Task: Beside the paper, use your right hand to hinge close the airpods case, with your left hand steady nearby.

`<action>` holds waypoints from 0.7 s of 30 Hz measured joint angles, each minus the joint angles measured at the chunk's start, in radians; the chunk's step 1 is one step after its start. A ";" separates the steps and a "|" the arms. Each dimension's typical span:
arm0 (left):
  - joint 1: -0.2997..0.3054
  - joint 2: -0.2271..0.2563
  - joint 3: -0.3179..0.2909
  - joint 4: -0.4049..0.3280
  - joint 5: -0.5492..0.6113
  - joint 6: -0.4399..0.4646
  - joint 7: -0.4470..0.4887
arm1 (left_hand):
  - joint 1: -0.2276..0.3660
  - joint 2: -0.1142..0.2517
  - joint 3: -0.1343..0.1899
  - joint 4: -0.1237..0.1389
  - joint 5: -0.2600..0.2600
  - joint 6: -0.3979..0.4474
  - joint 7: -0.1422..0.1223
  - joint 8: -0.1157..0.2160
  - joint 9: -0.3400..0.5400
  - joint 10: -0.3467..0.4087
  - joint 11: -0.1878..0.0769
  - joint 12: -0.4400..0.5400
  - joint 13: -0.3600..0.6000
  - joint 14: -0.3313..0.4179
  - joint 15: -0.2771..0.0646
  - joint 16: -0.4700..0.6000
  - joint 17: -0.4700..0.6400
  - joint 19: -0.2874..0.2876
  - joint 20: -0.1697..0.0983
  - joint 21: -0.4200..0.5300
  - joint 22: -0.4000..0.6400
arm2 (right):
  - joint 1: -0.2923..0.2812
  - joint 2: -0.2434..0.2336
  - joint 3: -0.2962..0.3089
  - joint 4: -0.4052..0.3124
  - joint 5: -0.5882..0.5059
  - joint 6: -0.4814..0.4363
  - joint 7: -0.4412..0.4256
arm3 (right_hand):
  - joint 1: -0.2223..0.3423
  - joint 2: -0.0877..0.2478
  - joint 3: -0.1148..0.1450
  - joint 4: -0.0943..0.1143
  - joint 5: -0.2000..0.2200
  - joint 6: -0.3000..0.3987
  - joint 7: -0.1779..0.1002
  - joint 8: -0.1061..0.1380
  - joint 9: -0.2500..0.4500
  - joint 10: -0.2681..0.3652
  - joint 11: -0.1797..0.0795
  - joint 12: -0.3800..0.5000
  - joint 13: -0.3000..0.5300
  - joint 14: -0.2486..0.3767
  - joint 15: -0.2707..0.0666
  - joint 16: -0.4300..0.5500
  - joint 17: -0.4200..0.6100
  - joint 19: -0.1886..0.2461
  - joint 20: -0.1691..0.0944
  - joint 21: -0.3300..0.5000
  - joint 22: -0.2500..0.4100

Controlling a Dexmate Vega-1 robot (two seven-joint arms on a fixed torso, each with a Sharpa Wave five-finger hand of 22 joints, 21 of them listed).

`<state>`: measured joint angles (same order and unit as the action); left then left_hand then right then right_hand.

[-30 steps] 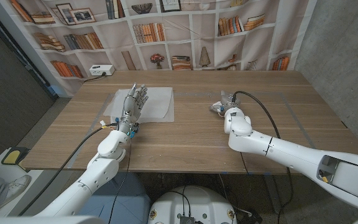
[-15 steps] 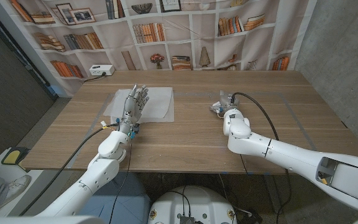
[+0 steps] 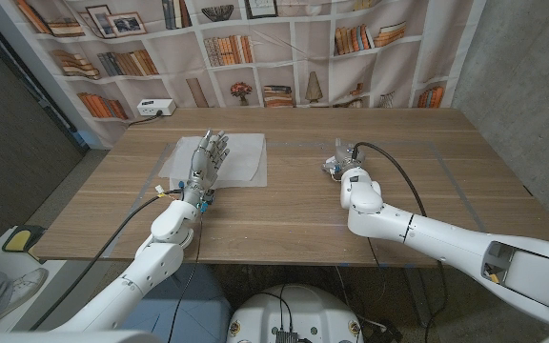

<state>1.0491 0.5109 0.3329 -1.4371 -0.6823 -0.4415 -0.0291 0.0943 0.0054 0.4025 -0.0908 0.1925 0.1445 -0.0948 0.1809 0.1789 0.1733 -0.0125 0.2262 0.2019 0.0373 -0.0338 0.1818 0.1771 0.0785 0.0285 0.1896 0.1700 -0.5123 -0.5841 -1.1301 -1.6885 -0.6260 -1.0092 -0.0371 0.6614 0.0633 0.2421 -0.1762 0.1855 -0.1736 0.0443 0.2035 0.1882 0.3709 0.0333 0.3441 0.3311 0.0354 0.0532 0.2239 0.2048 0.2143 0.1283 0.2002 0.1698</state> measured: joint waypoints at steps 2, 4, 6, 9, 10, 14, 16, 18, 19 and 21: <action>0.000 0.000 0.000 0.000 -0.001 0.000 -0.002 | -0.004 0.004 0.000 0.000 0.000 0.000 0.000 0.000 0.000 0.000 0.000 0.000 0.000 0.000 0.000 0.000 0.000 0.000 0.000 0.000 0.000 | 0.000 0.002 0.000 0.003 0.000 0.000 0.000 | 0.013 0.005 0.008 -0.003 0.000 0.002 -0.002 0.000 0.000 0.003 -0.004 0.007 0.001 0.006 -0.006 0.000 0.000 0.003 -0.003 0.000 0.000; 0.000 0.000 0.000 0.000 -0.001 0.000 -0.003 | -0.004 0.004 0.000 0.000 0.000 0.000 0.000 0.000 0.000 0.000 0.000 0.000 0.000 0.000 0.000 0.000 0.000 0.000 0.000 0.000 0.000 | 0.000 0.004 0.000 0.004 0.000 0.000 0.000 | 0.025 0.005 0.010 -0.004 0.000 0.004 -0.004 0.003 0.000 0.008 -0.008 0.011 0.001 0.007 -0.007 0.000 0.000 0.007 -0.007 0.000 0.000; -0.005 -0.001 0.002 0.005 -0.002 0.000 -0.003 | -0.004 0.004 0.000 0.000 0.000 0.000 0.000 0.000 0.000 0.000 0.000 0.000 0.000 0.000 0.000 0.000 0.000 0.000 0.000 0.000 0.000 | 0.000 0.006 0.000 0.008 -0.005 0.000 0.000 | 0.036 0.006 0.017 -0.003 0.000 0.004 -0.004 0.004 0.000 0.011 -0.011 0.014 0.002 0.007 -0.007 0.000 0.000 0.010 -0.010 0.000 0.000; -0.006 -0.002 0.002 0.006 -0.002 0.000 -0.004 | -0.004 0.004 0.000 0.000 0.000 0.000 0.000 0.000 0.000 0.000 0.000 0.000 0.000 0.000 0.000 0.000 0.000 0.000 0.000 0.000 0.000 | 0.001 0.008 0.000 0.010 -0.009 -0.001 -0.001 | 0.074 0.020 0.036 -0.005 0.000 0.013 -0.017 0.008 0.000 0.022 -0.022 0.024 0.008 0.021 -0.021 0.000 0.000 0.016 -0.016 0.000 0.000; -0.007 -0.002 0.002 0.006 -0.002 0.000 -0.004 | -0.004 0.004 0.000 0.000 0.000 0.000 0.000 0.000 0.000 0.000 0.000 0.000 0.000 0.000 0.000 0.000 0.000 0.000 0.000 0.000 0.000 | 0.000 0.009 0.000 0.011 -0.012 -0.002 -0.008 | 0.083 0.028 0.044 -0.003 0.000 0.018 -0.022 0.008 0.000 0.026 -0.026 0.027 0.010 0.025 -0.025 0.000 0.000 0.020 -0.020 0.000 0.000; -0.007 -0.003 0.001 0.006 -0.003 0.000 -0.003 | -0.004 0.004 0.000 0.000 0.000 0.000 0.000 0.000 0.000 -0.002 0.002 0.000 0.000 0.000 0.000 0.000 0.000 0.000 0.000 0.000 0.000 | -0.004 0.012 0.004 0.013 -0.014 -0.001 -0.021 | 0.113 0.043 0.054 -0.001 0.000 0.030 -0.034 0.008 0.000 0.038 -0.038 0.037 0.015 0.038 -0.038 0.000 0.000 0.032 -0.032 0.000 0.000; -0.007 -0.003 0.000 0.006 -0.004 0.000 -0.002 | -0.004 0.004 -0.004 -0.004 0.000 0.000 0.000 0.000 0.000 -0.002 0.002 0.000 0.000 0.000 0.000 0.000 0.000 0.000 0.000 0.000 0.000 | -0.008 0.014 0.007 0.015 -0.014 0.001 -0.026 | 0.121 0.043 0.056 0.001 0.000 0.035 -0.038 0.008 0.000 0.044 -0.044 0.042 0.015 0.042 -0.042 0.000 0.000 0.032 -0.032 0.000 0.000; -0.005 -0.003 0.000 0.006 -0.005 0.000 -0.002 | -0.004 0.004 -0.004 -0.004 0.000 0.000 0.000 0.000 0.000 -0.002 0.002 0.000 0.000 0.000 0.000 0.000 0.000 0.000 0.000 0.000 0.000 | -0.010 0.016 0.008 0.016 -0.016 0.006 -0.034 | 0.126 0.045 0.060 0.000 0.000 0.039 -0.043 0.008 0.000 0.047 -0.046 0.045 0.016 0.045 -0.045 0.000 0.000 0.037 -0.037 0.000 0.000; -0.005 -0.003 0.000 0.006 -0.005 0.000 -0.002 | -0.004 0.004 -0.004 -0.004 0.000 0.000 0.000 0.000 0.000 -0.002 0.002 0.000 0.000 0.000 0.000 0.000 0.000 0.000 0.000 0.000 0.000 | -0.012 0.017 0.009 0.017 -0.017 0.007 -0.037 | 0.130 0.049 0.062 0.001 0.000 0.039 -0.043 0.008 0.000 0.047 -0.046 0.047 0.019 0.048 -0.048 0.000 0.000 0.037 -0.037 0.000 0.000; -0.005 -0.003 0.000 0.006 -0.006 0.000 -0.002 | -0.004 0.004 -0.004 -0.004 0.000 0.000 0.000 0.000 0.000 -0.002 0.002 0.000 0.000 0.000 0.000 0.000 0.000 0.000 0.000 0.000 0.000 | -0.013 0.019 0.011 0.018 -0.017 0.009 -0.041 | 0.131 0.050 0.063 0.003 0.000 0.039 -0.043 0.008 0.000 0.052 -0.052 0.053 0.019 0.048 -0.048 0.000 0.000 0.037 -0.037 0.000 0.000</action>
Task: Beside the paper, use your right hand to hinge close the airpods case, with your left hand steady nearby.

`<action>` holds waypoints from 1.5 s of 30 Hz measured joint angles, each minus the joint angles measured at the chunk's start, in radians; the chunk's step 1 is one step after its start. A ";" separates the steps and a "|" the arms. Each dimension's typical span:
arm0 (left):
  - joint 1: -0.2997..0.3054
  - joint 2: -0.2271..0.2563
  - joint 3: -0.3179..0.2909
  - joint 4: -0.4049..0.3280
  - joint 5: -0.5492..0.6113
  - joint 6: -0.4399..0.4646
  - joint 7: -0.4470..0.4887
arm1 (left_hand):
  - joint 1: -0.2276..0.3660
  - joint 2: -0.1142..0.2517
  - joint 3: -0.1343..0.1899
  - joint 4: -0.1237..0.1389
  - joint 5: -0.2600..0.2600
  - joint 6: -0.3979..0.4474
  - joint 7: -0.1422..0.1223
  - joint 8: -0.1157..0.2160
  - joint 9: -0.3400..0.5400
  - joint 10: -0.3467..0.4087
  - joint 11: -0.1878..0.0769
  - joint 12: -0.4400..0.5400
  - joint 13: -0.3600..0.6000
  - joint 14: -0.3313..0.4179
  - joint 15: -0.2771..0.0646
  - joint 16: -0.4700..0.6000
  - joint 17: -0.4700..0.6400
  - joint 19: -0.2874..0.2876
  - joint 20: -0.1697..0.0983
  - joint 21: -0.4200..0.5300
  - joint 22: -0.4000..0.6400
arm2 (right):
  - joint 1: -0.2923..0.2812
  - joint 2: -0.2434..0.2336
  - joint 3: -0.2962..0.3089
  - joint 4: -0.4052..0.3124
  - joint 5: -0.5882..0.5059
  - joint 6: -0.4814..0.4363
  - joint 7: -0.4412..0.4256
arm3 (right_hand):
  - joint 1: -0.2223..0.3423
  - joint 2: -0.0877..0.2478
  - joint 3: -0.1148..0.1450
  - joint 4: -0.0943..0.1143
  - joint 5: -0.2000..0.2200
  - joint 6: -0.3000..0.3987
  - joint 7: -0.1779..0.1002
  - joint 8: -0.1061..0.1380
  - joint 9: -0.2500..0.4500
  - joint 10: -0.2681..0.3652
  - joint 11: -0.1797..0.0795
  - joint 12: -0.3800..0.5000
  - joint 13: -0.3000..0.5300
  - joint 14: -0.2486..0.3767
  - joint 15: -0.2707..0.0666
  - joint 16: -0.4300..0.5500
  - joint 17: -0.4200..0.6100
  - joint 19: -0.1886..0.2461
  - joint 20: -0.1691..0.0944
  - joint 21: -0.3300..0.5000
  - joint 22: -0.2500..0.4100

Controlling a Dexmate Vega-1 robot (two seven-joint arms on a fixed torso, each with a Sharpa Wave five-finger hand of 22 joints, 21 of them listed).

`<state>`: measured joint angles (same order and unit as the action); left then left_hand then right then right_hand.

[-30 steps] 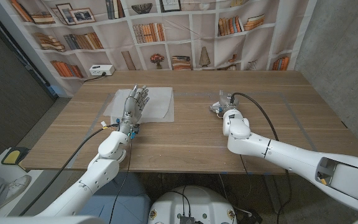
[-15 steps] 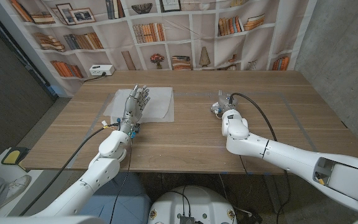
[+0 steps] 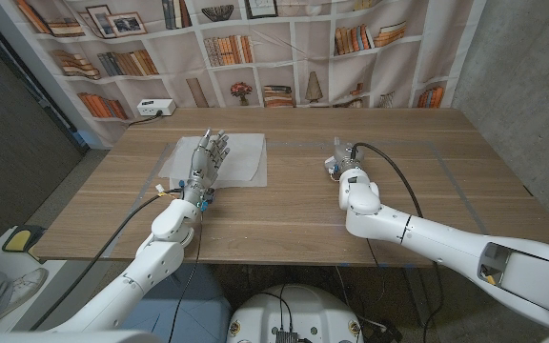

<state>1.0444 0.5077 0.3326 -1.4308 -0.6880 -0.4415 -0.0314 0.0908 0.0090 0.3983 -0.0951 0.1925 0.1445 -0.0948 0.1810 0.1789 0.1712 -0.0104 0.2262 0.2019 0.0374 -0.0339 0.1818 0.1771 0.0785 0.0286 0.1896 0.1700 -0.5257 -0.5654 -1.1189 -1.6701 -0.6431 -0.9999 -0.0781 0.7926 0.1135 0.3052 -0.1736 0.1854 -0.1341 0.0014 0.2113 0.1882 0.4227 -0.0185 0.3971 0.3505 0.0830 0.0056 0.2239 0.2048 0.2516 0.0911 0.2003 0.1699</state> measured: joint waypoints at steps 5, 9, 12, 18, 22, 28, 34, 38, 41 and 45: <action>0.003 0.000 0.000 0.002 -0.001 0.000 0.000 | 0.000 0.000 0.000 0.000 0.000 0.000 0.000 0.000 0.000 0.000 0.000 0.000 0.000 0.000 0.000 0.000 0.000 0.000 0.000 0.000 0.000 | -0.002 0.005 0.000 0.005 -0.004 0.003 -0.003 | 0.005 -0.005 0.000 0.000 0.000 0.000 0.000 0.000 0.000 0.000 0.000 0.000 0.001 0.000 0.000 0.000 0.000 0.000 0.000 0.000 0.000; 0.005 -0.001 -0.002 0.003 -0.002 0.000 0.000 | 0.000 0.000 0.000 0.000 0.000 0.000 0.000 0.000 0.000 0.000 0.000 0.000 0.000 0.000 0.000 0.000 0.000 0.000 0.000 0.000 0.000 | -0.002 0.008 -0.004 0.009 -0.009 0.003 -0.003 | 0.013 -0.013 0.000 0.000 0.000 0.006 0.006 0.000 0.000 0.000 0.000 0.000 0.005 0.006 0.005 0.000 0.000 0.000 0.000 0.000 0.000; 0.006 -0.001 -0.003 0.005 -0.004 -0.002 -0.001 | 0.000 0.000 0.000 0.000 0.000 0.000 0.000 0.000 0.000 0.000 0.000 0.000 0.000 0.000 0.000 0.000 0.000 0.000 0.000 0.000 0.000 | -0.002 0.010 -0.006 0.012 -0.011 0.003 -0.002 | 0.019 -0.019 0.000 0.000 -0.005 0.006 0.006 0.000 0.000 0.000 0.000 0.006 0.006 0.005 0.005 0.000 0.000 0.000 0.000 0.000 0.000; 0.008 0.000 -0.005 0.007 -0.005 -0.008 -0.006 | 0.000 0.000 0.000 0.000 0.000 0.000 0.000 0.000 0.000 0.000 0.000 0.000 0.000 0.000 0.000 0.000 0.000 0.000 0.000 0.000 0.000 | -0.002 0.016 -0.013 0.016 -0.020 0.001 0.000 | 0.058 -0.025 0.008 -0.009 -0.005 0.016 0.010 0.000 0.000 0.014 -0.014 0.020 0.006 0.016 -0.005 0.000 0.000 0.007 -0.007 0.000 0.000; 0.010 0.001 -0.007 0.008 -0.008 -0.011 -0.008 | -0.003 0.003 0.000 0.000 0.000 0.000 0.000 0.000 0.000 0.000 0.000 0.000 0.000 0.000 0.000 0.000 0.000 0.000 0.000 0.000 0.000 | -0.003 0.020 -0.014 0.018 -0.024 0.001 -0.004 | 0.091 -0.019 0.021 -0.010 -0.005 0.036 0.000 0.000 0.000 0.034 -0.023 0.032 0.006 0.036 -0.022 0.000 0.000 0.024 -0.020 0.000 0.000; 0.011 0.001 -0.009 0.013 -0.011 -0.015 -0.013 | -0.004 0.004 -0.004 0.004 0.000 -0.002 -0.002 0.000 0.000 0.000 0.000 0.000 0.000 0.000 0.000 0.000 0.000 0.000 0.000 0.000 0.000 | -0.010 0.027 -0.012 0.021 -0.030 0.002 -0.022 | 0.128 -0.009 0.037 -0.001 -0.009 0.065 -0.011 0.004 0.000 0.050 -0.014 0.060 0.015 0.067 -0.043 0.000 0.000 0.039 -0.036 0.000 0.000; 0.011 -0.001 -0.010 0.018 -0.014 -0.019 -0.017 | -0.009 -0.001 -0.004 0.004 0.000 -0.005 -0.005 0.000 0.000 0.000 0.000 0.000 0.000 0.000 0.000 0.000 0.000 0.000 0.000 0.000 0.000 | -0.015 0.032 -0.010 0.025 -0.035 0.004 -0.035 | 0.159 -0.002 0.037 -0.001 -0.013 0.085 -0.016 0.004 0.000 0.061 -0.003 0.075 0.015 0.094 -0.044 0.006 0.000 0.059 -0.048 0.000 0.000; 0.011 -0.003 -0.011 0.023 -0.017 -0.021 -0.019 | -0.009 -0.001 -0.004 0.004 0.000 -0.005 -0.005 0.000 0.000 0.000 0.000 0.000 0.000 0.000 0.000 0.000 0.000 0.000 0.000 0.000 0.000 | -0.019 0.035 -0.006 0.028 -0.036 0.007 -0.045 | 0.167 -0.001 0.037 -0.002 -0.013 0.093 -0.017 0.004 0.000 0.066 0.002 0.076 0.015 0.104 -0.043 0.009 0.000 0.059 -0.049 0.000 0.000; 0.011 -0.004 -0.011 0.026 -0.017 -0.022 -0.022 | -0.009 -0.001 -0.004 0.004 0.000 -0.005 -0.005 0.000 0.000 0.000 0.000 0.000 0.000 0.000 0.000 0.000 0.000 0.000 0.000 0.000 0.000 | -0.022 0.036 -0.002 0.028 -0.036 0.009 -0.051 | 0.174 -0.008 0.037 -0.002 -0.013 0.093 -0.017 0.004 0.000 0.066 0.002 0.079 0.015 0.110 -0.044 0.009 0.000 0.065 -0.054 0.000 0.000; 0.005 -0.009 -0.011 0.035 -0.019 -0.027 -0.025 | -0.009 -0.001 -0.004 0.004 0.000 -0.005 -0.005 0.000 0.000 0.000 0.000 0.000 0.000 0.000 0.000 0.000 0.000 0.000 0.000 0.000 0.000 | -0.028 0.037 0.007 0.027 -0.038 0.016 -0.067 | 0.186 -0.007 0.037 -0.002 -0.014 0.097 -0.014 0.004 0.000 0.071 0.007 0.079 0.015 0.125 -0.043 0.013 0.002 0.088 -0.063 0.008 0.000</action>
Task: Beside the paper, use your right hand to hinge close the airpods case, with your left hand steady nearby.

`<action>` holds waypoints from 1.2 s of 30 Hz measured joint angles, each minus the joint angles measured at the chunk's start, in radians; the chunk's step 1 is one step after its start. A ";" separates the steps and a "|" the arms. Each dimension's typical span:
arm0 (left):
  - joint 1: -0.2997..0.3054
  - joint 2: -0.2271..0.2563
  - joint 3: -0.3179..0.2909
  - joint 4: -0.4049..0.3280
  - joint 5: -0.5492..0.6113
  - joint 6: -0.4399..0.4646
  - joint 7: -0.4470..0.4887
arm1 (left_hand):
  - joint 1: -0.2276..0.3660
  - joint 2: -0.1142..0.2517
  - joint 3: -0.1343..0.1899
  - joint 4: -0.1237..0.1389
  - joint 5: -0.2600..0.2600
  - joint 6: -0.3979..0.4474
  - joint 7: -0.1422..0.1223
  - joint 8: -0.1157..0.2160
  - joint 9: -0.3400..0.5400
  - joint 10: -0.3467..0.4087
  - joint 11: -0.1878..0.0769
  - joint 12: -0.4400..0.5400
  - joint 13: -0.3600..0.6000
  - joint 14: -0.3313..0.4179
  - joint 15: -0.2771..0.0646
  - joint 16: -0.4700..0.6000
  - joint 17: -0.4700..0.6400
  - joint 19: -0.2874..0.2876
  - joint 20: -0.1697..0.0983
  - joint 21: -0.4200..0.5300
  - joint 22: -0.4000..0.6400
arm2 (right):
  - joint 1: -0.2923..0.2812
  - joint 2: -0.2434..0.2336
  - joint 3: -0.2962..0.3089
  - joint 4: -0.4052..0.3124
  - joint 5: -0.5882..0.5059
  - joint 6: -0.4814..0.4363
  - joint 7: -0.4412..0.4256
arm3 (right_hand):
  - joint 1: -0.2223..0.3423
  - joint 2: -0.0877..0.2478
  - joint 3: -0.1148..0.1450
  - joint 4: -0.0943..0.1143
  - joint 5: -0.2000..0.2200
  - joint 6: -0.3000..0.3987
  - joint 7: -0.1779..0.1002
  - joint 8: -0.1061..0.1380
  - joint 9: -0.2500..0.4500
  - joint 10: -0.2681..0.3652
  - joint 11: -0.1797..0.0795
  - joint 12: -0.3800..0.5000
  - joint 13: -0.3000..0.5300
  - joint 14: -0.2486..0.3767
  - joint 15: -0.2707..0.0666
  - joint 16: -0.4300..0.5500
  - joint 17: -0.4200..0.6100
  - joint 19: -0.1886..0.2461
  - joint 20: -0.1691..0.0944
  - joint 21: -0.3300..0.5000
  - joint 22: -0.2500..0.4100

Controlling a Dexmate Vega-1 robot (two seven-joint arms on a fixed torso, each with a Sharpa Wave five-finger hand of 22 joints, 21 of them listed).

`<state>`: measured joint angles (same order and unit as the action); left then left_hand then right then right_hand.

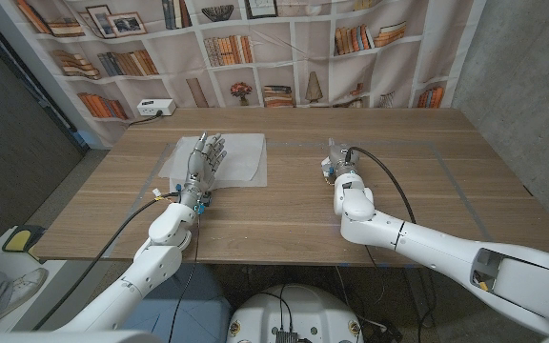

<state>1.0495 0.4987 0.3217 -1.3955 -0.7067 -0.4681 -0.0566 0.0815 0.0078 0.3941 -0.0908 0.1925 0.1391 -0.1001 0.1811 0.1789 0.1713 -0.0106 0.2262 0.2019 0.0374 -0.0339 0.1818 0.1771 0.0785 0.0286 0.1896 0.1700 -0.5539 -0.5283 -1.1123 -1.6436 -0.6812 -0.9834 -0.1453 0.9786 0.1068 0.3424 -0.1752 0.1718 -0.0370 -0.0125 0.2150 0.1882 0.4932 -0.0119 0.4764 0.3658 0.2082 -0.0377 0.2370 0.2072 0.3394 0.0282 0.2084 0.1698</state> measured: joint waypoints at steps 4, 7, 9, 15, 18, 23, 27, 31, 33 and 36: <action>-0.004 -0.004 0.002 0.005 0.000 -0.003 -0.003 | 0.000 0.000 0.000 0.000 0.000 0.000 0.000 0.000 0.000 0.000 0.000 0.000 0.000 0.000 0.000 0.000 0.000 0.000 0.000 0.000 0.000 | -0.008 0.000 0.012 -0.004 0.000 0.010 -0.015 | 0.001 -0.001 0.000 0.000 -0.001 0.012 0.002 0.000 0.000 0.008 0.008 0.000 0.000 0.016 -0.002 0.004 0.000 0.021 -0.006 0.007 0.000; -0.009 -0.006 0.004 0.010 0.001 -0.004 -0.004 | 0.000 0.000 0.000 0.000 0.000 0.000 0.000 0.000 0.000 0.000 0.000 0.000 0.000 0.000 0.000 0.000 0.000 0.000 0.000 0.000 0.000 | -0.017 0.000 0.030 -0.010 0.008 0.022 -0.035 | 0.006 -0.005 0.000 0.000 -0.001 0.024 0.003 0.000 0.000 0.010 0.010 0.000 0.000 0.018 -0.003 0.003 0.000 0.024 -0.003 0.007 0.000; -0.011 -0.008 0.006 0.012 0.002 -0.005 -0.004 | 0.000 0.000 0.000 0.000 0.000 0.000 0.000 0.000 0.000 0.000 0.000 0.000 0.000 0.000 0.000 0.000 0.000 0.000 0.000 0.000 0.000 | -0.023 0.000 0.041 -0.014 0.015 0.031 -0.044 | 0.012 -0.006 0.000 0.000 -0.002 0.025 0.004 0.000 0.000 0.013 0.013 0.000 0.000 0.023 0.002 0.003 0.000 0.024 -0.003 0.007 0.000; -0.017 -0.013 0.009 0.019 0.005 -0.005 -0.005 | 0.000 0.000 0.000 0.000 0.000 0.000 0.000 0.000 0.000 0.000 0.000 0.000 0.000 0.000 0.000 0.000 0.000 0.000 0.000 0.000 0.000 | -0.041 -0.003 0.078 -0.028 0.039 0.058 -0.076 | 0.013 -0.008 -0.005 0.004 -0.002 0.039 0.008 0.000 0.000 0.019 0.019 0.000 0.000 0.038 -0.002 0.007 0.000 0.028 0.001 0.007 0.000; -0.021 -0.016 0.012 0.024 0.006 -0.005 -0.005 | 0.000 0.000 0.000 0.000 0.000 0.000 0.000 0.000 0.000 0.000 0.000 0.000 0.000 0.000 0.000 0.000 0.000 0.000 0.000 0.000 0.000 | -0.052 -0.006 0.107 -0.037 0.059 0.080 -0.094 | 0.013 -0.008 -0.005 0.004 -0.003 0.040 0.009 0.000 0.000 0.026 0.026 0.000 0.000 0.039 -0.003 0.007 0.000 0.032 0.004 0.007 0.000; -0.027 -0.019 0.016 0.031 0.007 -0.005 -0.011 | 0.000 0.000 0.000 0.000 0.000 0.001 0.000 0.004 0.000 0.000 0.000 0.000 0.000 0.000 0.000 0.000 0.000 0.000 0.000 0.000 0.000 | -0.067 -0.010 0.142 -0.050 0.091 0.103 -0.110 | 0.018 -0.013 -0.005 0.004 -0.003 0.048 0.009 0.004 0.000 0.030 0.030 0.030 0.000 0.050 -0.004 0.007 0.000 0.041 0.002 0.007 0.000; -0.034 -0.023 0.021 0.041 0.007 -0.005 -0.016 | 0.000 0.000 0.000 0.000 0.000 0.004 0.004 0.004 0.000 0.000 0.000 0.000 0.000 0.000 0.000 0.000 0.000 0.000 0.000 0.000 0.000 | -0.080 -0.016 0.170 -0.068 0.123 0.130 -0.123 | 0.025 -0.019 -0.005 0.004 0.002 0.052 0.012 0.004 0.000 0.031 0.031 0.031 0.000 0.057 0.000 0.011 0.000 0.041 0.002 0.007 0.000; -0.040 -0.028 0.025 0.049 0.008 -0.005 -0.021 | 0.000 0.000 -0.003 -0.003 0.000 0.004 0.004 0.004 0.000 0.000 0.000 0.000 0.000 0.000 0.000 0.000 0.000 0.000 0.000 0.000 0.000 | -0.084 -0.022 0.183 -0.082 0.136 0.140 -0.126 | 0.030 -0.017 -0.005 0.004 0.002 0.052 0.012 0.004 0.000 0.036 0.036 0.031 0.000 0.057 0.000 0.011 0.000 0.041 0.002 0.007 0.000; -0.042 -0.030 0.026 0.051 0.008 -0.005 -0.022 | 0.000 0.000 -0.004 -0.004 0.000 0.004 0.004 0.004 0.000 0.000 0.000 0.000 0.000 0.000 0.000 0.000 0.000 0.000 0.000 0.000 0.000 | -0.086 -0.029 0.192 -0.097 0.146 0.146 -0.126 | 0.030 -0.017 -0.005 0.004 0.002 0.052 0.012 0.004 0.000 0.037 0.037 0.031 0.000 0.057 0.000 0.011 0.001 0.041 0.002 0.007 0.000; -0.045 -0.032 0.029 0.054 0.009 -0.005 -0.025 | 0.000 0.000 -0.004 -0.004 0.000 0.004 0.004 0.004 0.000 0.000 0.000 0.000 0.000 0.000 0.000 0.000 0.000 0.000 0.000 0.000 0.000 | -0.087 -0.035 0.200 -0.113 0.152 0.152 -0.126 | 0.035 -0.017 -0.005 0.004 0.002 0.052 0.012 0.004 0.000 0.037 0.037 0.031 0.000 0.057 0.000 0.011 0.005 0.041 0.002 0.007 0.000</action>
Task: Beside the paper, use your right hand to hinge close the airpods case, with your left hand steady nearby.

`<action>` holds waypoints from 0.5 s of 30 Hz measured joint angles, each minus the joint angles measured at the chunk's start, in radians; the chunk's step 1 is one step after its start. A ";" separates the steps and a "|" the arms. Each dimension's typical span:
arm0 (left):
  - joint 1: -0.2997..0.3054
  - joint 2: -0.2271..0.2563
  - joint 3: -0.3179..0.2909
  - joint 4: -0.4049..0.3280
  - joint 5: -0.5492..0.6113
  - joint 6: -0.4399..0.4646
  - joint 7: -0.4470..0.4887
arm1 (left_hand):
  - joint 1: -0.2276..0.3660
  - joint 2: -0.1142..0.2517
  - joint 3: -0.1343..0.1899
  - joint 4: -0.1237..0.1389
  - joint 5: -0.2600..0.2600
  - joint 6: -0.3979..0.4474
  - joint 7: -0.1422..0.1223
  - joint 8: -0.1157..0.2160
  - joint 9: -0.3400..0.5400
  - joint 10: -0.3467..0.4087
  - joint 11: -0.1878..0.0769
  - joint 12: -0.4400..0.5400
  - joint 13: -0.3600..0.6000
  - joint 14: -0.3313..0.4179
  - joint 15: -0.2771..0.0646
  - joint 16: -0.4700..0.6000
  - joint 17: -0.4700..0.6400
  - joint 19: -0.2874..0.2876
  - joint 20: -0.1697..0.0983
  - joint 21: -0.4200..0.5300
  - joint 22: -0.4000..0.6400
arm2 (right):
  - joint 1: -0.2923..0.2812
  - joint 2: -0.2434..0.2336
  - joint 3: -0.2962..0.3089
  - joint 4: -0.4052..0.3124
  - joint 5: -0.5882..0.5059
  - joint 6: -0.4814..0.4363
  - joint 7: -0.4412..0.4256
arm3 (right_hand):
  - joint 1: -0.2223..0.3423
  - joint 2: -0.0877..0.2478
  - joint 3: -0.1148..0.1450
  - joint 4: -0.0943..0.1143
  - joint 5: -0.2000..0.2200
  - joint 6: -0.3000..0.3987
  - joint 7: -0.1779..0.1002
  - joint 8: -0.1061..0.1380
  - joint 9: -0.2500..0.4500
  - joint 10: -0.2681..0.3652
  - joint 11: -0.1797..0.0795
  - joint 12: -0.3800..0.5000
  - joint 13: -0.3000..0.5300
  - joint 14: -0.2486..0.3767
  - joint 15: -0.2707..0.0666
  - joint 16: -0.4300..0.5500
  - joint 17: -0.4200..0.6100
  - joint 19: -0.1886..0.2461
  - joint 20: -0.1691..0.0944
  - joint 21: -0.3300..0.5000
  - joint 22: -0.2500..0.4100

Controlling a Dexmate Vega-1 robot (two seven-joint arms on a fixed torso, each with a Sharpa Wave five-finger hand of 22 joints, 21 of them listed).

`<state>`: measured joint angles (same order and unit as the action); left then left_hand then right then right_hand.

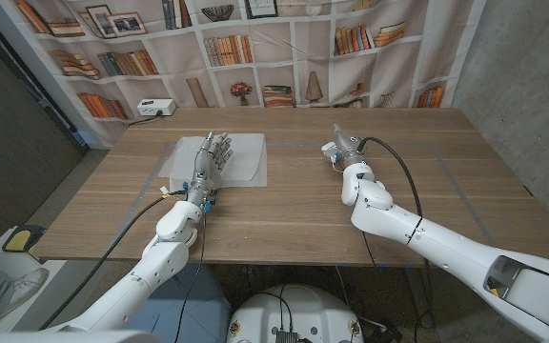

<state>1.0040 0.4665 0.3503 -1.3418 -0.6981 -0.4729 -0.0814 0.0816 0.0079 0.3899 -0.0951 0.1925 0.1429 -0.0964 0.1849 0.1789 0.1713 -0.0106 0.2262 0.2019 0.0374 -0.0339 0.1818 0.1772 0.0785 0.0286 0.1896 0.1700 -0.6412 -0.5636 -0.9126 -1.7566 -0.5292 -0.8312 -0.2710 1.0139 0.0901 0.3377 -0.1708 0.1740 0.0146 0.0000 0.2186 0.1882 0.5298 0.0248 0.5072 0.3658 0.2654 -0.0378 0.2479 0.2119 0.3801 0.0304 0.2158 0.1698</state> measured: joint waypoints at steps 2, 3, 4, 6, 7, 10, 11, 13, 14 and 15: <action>-0.002 -0.001 0.002 0.003 0.000 0.000 -0.002 | 0.000 0.000 0.000 0.000 0.000 0.000 0.000 0.000 0.000 0.000 0.000 0.000 0.000 0.000 0.000 0.000 0.000 0.000 0.000 0.000 0.000 | -0.003 -0.004 0.008 -0.012 0.010 0.009 0.002 | 0.000 0.000 0.000 0.000 0.000 0.000 0.000 0.000 0.000 0.000 0.000 0.000 0.000 0.000 0.000 0.000 0.000 0.000 0.000 0.000 0.000; -0.004 -0.003 0.003 0.004 0.000 0.000 -0.003 | 0.000 0.000 0.000 0.000 0.000 0.000 0.000 0.000 0.000 0.000 0.000 0.000 0.000 0.000 0.000 0.000 0.000 0.000 0.000 0.000 0.000 | -0.006 -0.007 0.015 -0.020 0.014 0.012 0.003 | 0.000 0.000 0.000 0.000 0.000 0.000 0.000 0.000 0.000 0.000 0.000 0.000 0.000 0.000 0.000 0.000 0.000 0.000 0.000 0.000 0.000; -0.005 -0.003 0.004 0.004 0.001 0.000 -0.004 | 0.000 0.000 0.000 0.000 0.000 0.000 0.000 0.000 0.000 0.000 0.000 0.000 0.000 0.000 0.000 0.000 0.000 0.000 0.000 0.000 0.000 | -0.009 -0.009 0.021 -0.026 0.021 0.016 0.004 | 0.000 0.000 -0.003 0.003 0.000 0.002 0.002 0.000 0.000 0.000 0.000 0.000 0.000 0.000 0.000 0.000 0.000 0.000 0.000 0.000 0.000; -0.007 -0.004 0.006 0.006 0.001 0.000 -0.006 | 0.000 0.000 0.000 0.000 0.000 0.000 0.000 0.000 0.000 0.000 0.000 0.000 0.000 0.000 0.000 0.000 0.000 0.000 0.000 0.000 0.000 | -0.016 -0.011 0.035 -0.039 0.039 0.027 0.005 | 0.000 0.000 -0.004 0.004 0.000 0.004 0.004 0.000 0.000 0.000 0.000 0.000 0.000 0.000 0.000 0.000 0.000 0.000 0.000 0.000 0.000; -0.008 -0.005 0.007 0.006 0.001 0.000 -0.006 | 0.000 0.000 0.000 0.000 0.000 0.000 0.000 0.000 0.000 0.000 0.000 0.000 0.000 0.000 0.000 0.000 0.000 0.000 0.000 0.000 0.000 | -0.019 -0.012 0.041 -0.043 0.045 0.030 0.005 | 0.000 0.000 -0.004 0.004 0.000 0.004 0.004 0.000 0.000 0.000 0.000 0.000 0.000 0.000 0.000 0.000 0.000 0.000 0.000 0.000 0.000; -0.011 -0.006 0.010 0.007 0.003 0.001 -0.008 | 0.000 0.000 0.000 0.000 0.000 0.005 0.005 0.000 0.000 0.000 0.000 0.000 0.000 0.000 0.000 0.000 0.000 0.000 0.000 0.000 0.000 | -0.035 -0.016 0.072 -0.065 0.084 0.059 0.006 | 0.001 0.001 -0.004 0.004 0.000 0.006 0.001 0.000 0.000 0.000 0.000 0.000 0.000 0.002 -0.002 0.000 0.000 0.000 0.000 -0.007 0.000; -0.011 -0.006 0.011 0.008 0.003 0.002 -0.009 | 0.000 0.000 0.000 0.000 0.000 0.005 0.005 0.000 0.000 0.000 0.000 0.000 0.000 0.000 0.000 0.000 0.000 0.000 0.000 0.000 0.000 | -0.040 -0.017 0.083 -0.072 0.095 0.066 0.006 | 0.003 0.000 -0.004 0.004 0.000 0.007 0.000 0.000 0.000 0.000 0.000 0.000 0.000 0.005 -0.005 0.000 0.000 0.000 0.000 -0.007 0.000; -0.013 -0.006 0.013 0.007 0.004 0.004 -0.009 | 0.000 0.000 0.000 0.000 0.000 0.005 0.005 0.000 0.000 0.000 0.000 0.000 0.000 0.000 0.000 0.000 0.000 0.000 0.000 0.000 0.000 | -0.051 -0.020 0.100 -0.085 0.121 0.082 0.006 | 0.004 -0.001 -0.004 0.004 -0.001 0.007 0.000 0.000 0.000 0.000 0.000 0.000 0.000 0.007 -0.002 0.000 0.000 0.000 0.000 -0.007 0.000; -0.013 -0.006 0.013 0.007 0.004 0.006 -0.009 | 0.000 0.000 0.000 0.000 0.000 0.005 0.005 0.000 0.000 0.000 0.000 0.000 0.000 0.000 0.000 0.000 0.000 0.000 0.000 0.000 0.000 | -0.055 -0.022 0.107 -0.091 0.121 0.082 0.006 | 0.004 -0.001 -0.004 0.004 -0.001 0.007 0.000 0.000 0.000 0.003 0.003 0.000 0.000 0.008 -0.001 0.000 0.000 0.004 0.004 -0.007 0.000; -0.014 -0.006 0.014 0.007 0.005 0.007 -0.009 | 0.000 0.000 0.000 0.000 0.000 0.005 0.005 0.000 0.000 0.000 0.000 0.000 0.000 0.000 0.000 0.000 0.000 0.000 0.000 0.000 0.000 | -0.058 -0.022 0.112 -0.095 0.138 0.082 0.006 | 0.005 -0.003 -0.004 0.004 -0.001 0.011 0.004 -0.003 0.000 0.004 0.004 0.000 0.000 0.008 -0.001 0.000 0.000 0.004 0.004 -0.007 0.000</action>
<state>0.9904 0.4603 0.3642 -1.3346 -0.6934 -0.4664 -0.0906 0.0816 0.0079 0.3900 -0.0950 0.1925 0.1482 -0.0911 0.1848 0.1789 0.1713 -0.0106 0.2262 0.2019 0.0374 -0.0339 0.1818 0.1772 0.0785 0.0286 0.1896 0.1700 -0.6988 -0.5860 -0.8005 -1.8516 -0.3916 -0.7488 -0.2653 1.0192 0.0874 0.3335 -0.1667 0.1729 0.0255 0.0040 0.2156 0.1882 0.5340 0.0289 0.5073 0.3658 0.2738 -0.0388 0.2478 0.2118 0.3838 0.0342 0.2089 0.1698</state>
